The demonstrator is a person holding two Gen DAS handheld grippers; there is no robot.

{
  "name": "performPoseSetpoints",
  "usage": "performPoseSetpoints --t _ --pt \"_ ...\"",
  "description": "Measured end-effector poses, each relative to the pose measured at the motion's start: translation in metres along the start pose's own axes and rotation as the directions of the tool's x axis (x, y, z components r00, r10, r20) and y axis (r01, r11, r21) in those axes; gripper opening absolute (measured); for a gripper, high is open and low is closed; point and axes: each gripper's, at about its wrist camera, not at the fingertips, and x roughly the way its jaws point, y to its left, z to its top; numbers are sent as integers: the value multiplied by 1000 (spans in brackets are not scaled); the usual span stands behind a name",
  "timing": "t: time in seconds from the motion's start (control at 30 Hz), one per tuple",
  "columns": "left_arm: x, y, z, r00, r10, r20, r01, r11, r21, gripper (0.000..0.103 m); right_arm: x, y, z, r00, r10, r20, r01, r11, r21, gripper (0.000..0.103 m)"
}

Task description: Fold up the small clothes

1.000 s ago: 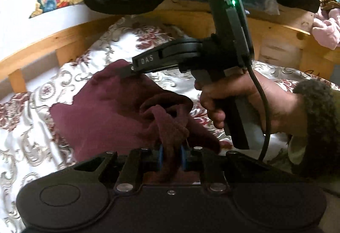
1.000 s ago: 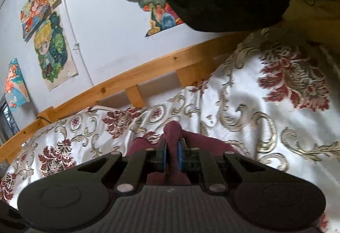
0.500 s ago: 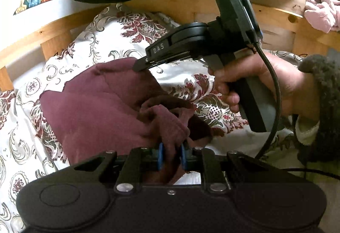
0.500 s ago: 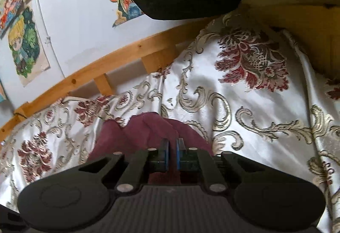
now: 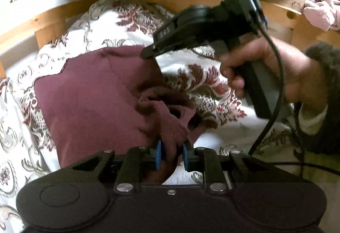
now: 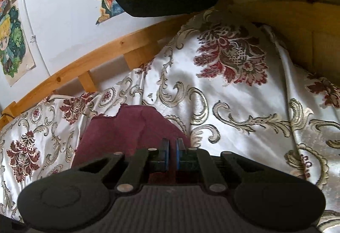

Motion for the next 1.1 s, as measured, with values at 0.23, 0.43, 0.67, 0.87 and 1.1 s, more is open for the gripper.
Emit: performPoseSetpoints --t 0.23,0.43,0.67,0.87,1.1 --pt "-2 -1 -4 1000 -12 -1 12 1000 -15 33 8 -5 -2 998 -30 -50 30 1000 2 7" --pt "-19 3 -3 996 -48 69 49 999 -20 72 11 -9 -4 997 -36 -71 37 999 17 8" --pt "-53 31 -4 971 29 238 13 985 -169 95 12 -16 -3 996 -34 -87 40 997 67 25" --pt "-51 62 -9 958 236 162 -159 910 -382 100 9 -13 -2 996 13 -83 -6 996 85 93" --pt "-40 83 -21 958 280 63 -211 835 -508 102 18 2 -9 991 -4 -132 5 1000 7 103"
